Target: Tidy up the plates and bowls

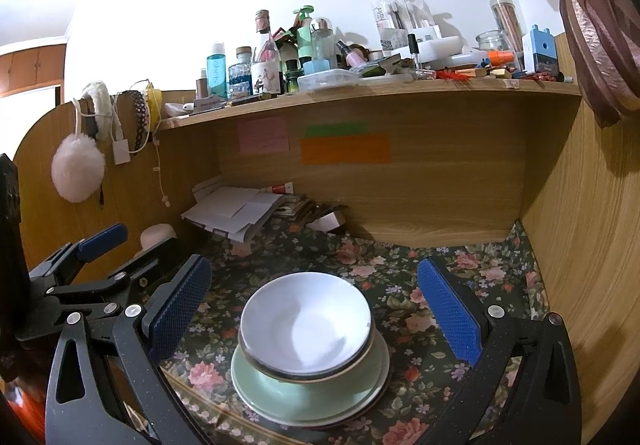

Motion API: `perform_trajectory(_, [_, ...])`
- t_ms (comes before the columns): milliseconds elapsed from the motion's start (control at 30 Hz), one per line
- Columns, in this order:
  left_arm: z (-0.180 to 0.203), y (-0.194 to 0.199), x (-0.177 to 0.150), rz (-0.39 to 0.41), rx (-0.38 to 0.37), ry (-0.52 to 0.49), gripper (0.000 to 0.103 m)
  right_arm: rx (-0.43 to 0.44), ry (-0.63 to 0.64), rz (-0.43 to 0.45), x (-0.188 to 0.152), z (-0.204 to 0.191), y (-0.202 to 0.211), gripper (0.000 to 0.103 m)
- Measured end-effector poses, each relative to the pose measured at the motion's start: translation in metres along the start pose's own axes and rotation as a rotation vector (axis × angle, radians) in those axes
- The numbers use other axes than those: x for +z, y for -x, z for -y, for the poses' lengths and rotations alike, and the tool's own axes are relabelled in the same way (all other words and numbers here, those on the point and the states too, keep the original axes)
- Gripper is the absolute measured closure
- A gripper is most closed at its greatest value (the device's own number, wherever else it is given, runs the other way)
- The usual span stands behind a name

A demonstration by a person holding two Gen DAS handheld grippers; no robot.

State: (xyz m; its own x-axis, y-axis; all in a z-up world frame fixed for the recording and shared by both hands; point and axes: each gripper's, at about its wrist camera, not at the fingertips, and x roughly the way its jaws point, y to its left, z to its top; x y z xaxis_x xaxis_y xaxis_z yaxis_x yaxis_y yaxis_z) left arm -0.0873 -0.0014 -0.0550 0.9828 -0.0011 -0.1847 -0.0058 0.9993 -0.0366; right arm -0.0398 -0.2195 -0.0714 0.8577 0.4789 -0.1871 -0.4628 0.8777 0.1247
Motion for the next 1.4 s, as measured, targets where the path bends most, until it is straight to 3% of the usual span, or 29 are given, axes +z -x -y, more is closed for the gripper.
perform_trajectory(1400, [0.008,-0.01,0.0,-0.024,-0.011,-0.001,0.0,-0.045,-0.043,0.007,0.002,0.01,-0.004,0.0])
